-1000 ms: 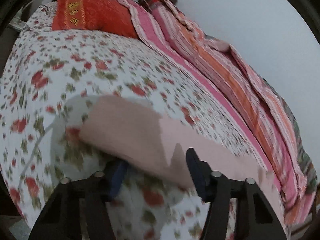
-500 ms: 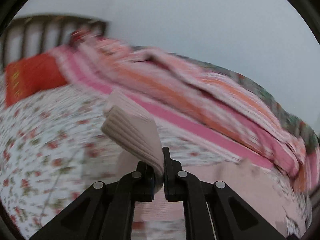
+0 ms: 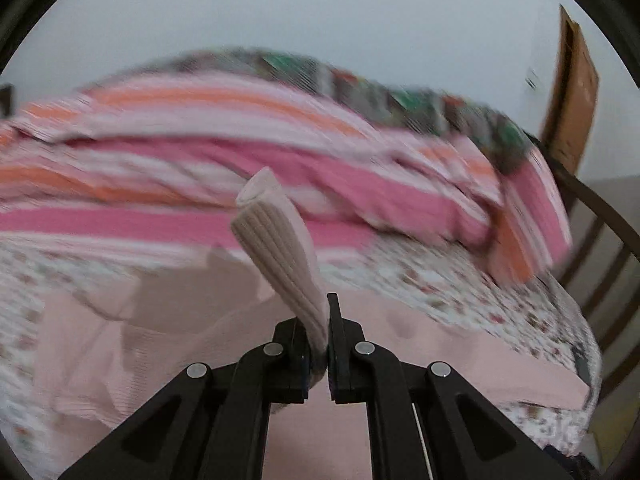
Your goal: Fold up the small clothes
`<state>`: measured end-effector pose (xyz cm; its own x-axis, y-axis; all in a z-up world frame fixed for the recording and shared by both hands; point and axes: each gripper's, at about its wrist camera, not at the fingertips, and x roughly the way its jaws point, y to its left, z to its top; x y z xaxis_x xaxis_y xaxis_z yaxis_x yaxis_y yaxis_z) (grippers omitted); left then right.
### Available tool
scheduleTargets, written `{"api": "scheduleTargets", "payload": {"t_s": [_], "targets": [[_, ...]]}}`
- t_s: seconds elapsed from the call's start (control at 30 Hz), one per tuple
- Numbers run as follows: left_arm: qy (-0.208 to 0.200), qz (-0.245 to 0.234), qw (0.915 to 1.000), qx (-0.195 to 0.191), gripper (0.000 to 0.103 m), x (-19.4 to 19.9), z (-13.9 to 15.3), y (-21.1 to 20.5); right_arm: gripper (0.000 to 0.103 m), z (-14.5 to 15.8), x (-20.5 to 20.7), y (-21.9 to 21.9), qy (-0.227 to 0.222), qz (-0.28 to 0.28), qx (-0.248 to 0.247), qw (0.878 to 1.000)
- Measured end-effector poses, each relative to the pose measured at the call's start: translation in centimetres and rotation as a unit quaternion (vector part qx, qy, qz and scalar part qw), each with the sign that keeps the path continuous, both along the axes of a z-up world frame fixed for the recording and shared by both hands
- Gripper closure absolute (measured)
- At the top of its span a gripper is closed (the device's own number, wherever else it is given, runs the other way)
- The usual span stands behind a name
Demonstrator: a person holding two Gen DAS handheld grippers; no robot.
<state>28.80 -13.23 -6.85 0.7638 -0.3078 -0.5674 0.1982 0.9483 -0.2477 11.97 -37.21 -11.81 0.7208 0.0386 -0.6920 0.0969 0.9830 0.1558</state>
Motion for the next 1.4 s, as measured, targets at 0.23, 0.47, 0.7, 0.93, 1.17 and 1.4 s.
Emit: {"api": "scheduleTargets", "payload": {"t_s": [0.23,0.47,0.7,0.93,1.17,1.4], "targets": [[0.061,-0.065,0.9948,0.051,0.074,-0.5,-4.5,-7.6,0.021,-1.0,0.0,-2.0,0.010,0.004,0.013,1.000],[0.001,-0.010,0.9990,0.044,0.025,-2.7,-0.6,-1.6,0.024,-1.2,2.2,-1.9,0.005,0.048,0.038,0.998],[0.010,0.093,0.9943,0.051,0.025,-4.5,0.0,8.3,0.060,-0.8,7.4,0.5,-0.014,0.091,0.066,0.994],[0.054,0.173,0.9827,0.039,0.027,-6.0,-3.1,17.5,0.067,-2.8,12.8,3.6,0.018,0.065,0.043,0.997],[0.034,0.110,0.9934,0.006,0.027,-3.4,-5.2,17.3,0.079,-4.6,13.1,4.5,0.007,0.047,-0.009,0.999],[0.082,0.101,0.9879,0.086,0.019,-1.1,-8.9,14.7,0.080,-4.5,12.9,4.7,0.004,0.041,-0.021,0.999]]}}
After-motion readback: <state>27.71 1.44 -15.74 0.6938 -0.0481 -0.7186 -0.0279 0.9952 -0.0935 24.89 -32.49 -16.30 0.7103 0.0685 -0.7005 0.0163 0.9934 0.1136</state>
